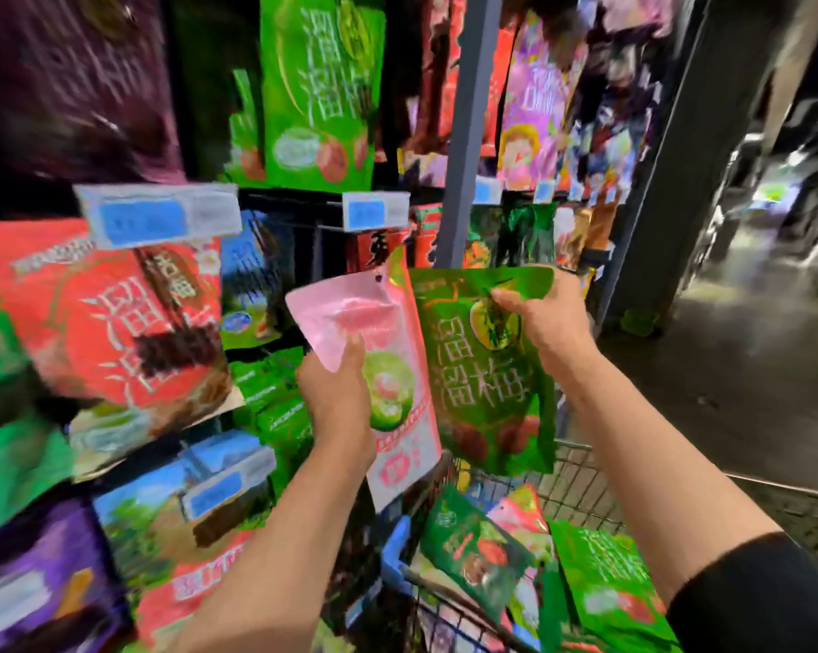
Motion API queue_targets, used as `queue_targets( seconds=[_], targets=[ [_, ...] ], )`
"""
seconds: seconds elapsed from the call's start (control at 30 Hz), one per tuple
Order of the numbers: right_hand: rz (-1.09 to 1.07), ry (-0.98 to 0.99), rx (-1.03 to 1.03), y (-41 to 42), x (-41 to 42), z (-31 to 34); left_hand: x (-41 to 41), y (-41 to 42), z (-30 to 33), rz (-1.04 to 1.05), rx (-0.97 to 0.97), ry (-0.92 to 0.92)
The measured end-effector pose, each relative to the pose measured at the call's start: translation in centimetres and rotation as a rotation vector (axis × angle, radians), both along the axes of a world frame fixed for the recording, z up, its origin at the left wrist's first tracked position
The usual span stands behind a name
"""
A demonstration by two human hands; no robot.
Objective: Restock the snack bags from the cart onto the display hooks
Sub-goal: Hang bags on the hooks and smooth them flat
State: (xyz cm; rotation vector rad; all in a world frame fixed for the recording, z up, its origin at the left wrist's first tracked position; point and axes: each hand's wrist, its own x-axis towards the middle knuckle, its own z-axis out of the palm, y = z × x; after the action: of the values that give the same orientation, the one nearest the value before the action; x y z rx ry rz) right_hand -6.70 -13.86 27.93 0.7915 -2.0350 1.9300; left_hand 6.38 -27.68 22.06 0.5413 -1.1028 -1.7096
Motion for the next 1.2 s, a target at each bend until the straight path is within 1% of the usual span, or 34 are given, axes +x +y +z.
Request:
queue_targets(
  seconds=[0.2,0.4,0.53,0.67,0.8,0.9,1.0,1.07,1.17,1.2],
  targets=[
    [0.052,0.044,-0.111,-4.8,3.2,3.8,4.5,-4.4,2.8,0.088,-0.061,0.043],
    [0.083,0.081,-0.300,-6.8,4.0,10.9,6.2,-7.8,9.2,0.074,-0.199,0.090],
    [0.096,0.018,-0.427,-8.0,3.8,16.2,6.2,-8.6,14.6,0.063,-0.277,0.148],
    [0.174,-0.022,-0.567,-9.5,2.9,20.8,6.2,-9.1,19.4,0.002,-0.295,0.184],
    [0.237,-0.135,-0.646,-11.6,0.5,24.8,5.8,-9.4,23.0,-0.018,-0.315,0.178],
    [0.219,-0.219,-0.638,-12.9,-1.6,26.7,5.1,-9.9,24.6,-0.024,-0.311,0.159],
    [0.139,-0.288,-0.658,-13.9,-3.1,27.9,4.1,-10.1,25.3,-0.044,-0.303,0.141],
    [0.133,-0.307,-0.690,-14.3,-4.2,28.6,3.5,-10.2,25.5,-0.031,-0.312,0.127],
    [0.211,-0.284,-0.693,-15.2,-5.2,29.3,2.6,-10.3,25.5,-0.010,-0.325,0.118],
    [0.179,-0.270,-0.688,-15.5,-5.3,29.4,2.4,-10.3,25.4,-0.005,-0.327,0.117]
  ],
)
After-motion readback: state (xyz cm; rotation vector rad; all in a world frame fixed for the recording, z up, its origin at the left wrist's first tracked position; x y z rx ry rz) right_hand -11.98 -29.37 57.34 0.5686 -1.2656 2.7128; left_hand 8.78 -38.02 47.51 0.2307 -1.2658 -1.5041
